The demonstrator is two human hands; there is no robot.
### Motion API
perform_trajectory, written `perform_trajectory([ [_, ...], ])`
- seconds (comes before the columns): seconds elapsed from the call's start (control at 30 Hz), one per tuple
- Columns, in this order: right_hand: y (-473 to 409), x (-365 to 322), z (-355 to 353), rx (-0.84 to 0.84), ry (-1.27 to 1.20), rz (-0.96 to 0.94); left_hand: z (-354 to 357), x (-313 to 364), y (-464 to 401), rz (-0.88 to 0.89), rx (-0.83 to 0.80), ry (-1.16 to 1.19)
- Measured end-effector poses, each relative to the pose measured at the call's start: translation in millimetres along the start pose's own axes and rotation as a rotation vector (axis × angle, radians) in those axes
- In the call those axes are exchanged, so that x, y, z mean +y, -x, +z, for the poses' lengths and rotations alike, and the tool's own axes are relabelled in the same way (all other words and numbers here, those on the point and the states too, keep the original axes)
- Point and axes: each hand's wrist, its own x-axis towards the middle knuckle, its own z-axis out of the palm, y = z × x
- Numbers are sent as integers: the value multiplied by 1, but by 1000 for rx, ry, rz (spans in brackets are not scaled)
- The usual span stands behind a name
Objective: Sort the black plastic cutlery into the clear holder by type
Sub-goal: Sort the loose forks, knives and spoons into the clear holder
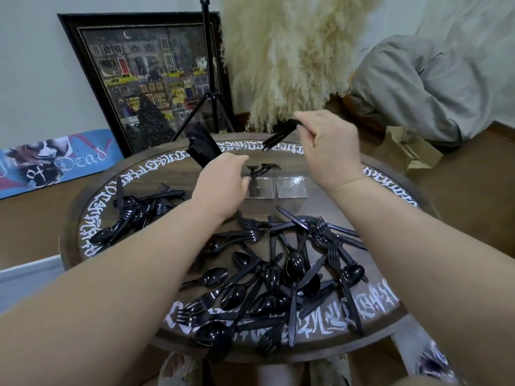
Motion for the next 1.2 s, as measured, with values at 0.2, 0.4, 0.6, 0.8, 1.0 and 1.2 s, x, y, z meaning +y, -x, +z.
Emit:
perform_trajectory([
  [0.2, 0, 16, 39, -492, 138, 42, 15, -2, -25, 98, -11, 4],
  [0.4, 13, 26, 44, -706, 110, 53, 26, -9, -33, 109, 35, 63],
  [0.6, 15, 29, 53, -656, 156, -1, 28, -5, -37, 98, 51, 98],
  [0.8, 15, 30, 58, -599, 158, -49, 27, -4, -41, 154, 4, -56],
  [1.0, 14, 32, 58, -494, 152, -114, 23, -8, -46, 173, 33, -141],
  [1.2, 25, 25, 58, -507, 77, -72, 26, -12, -39, 135, 38, -99],
])
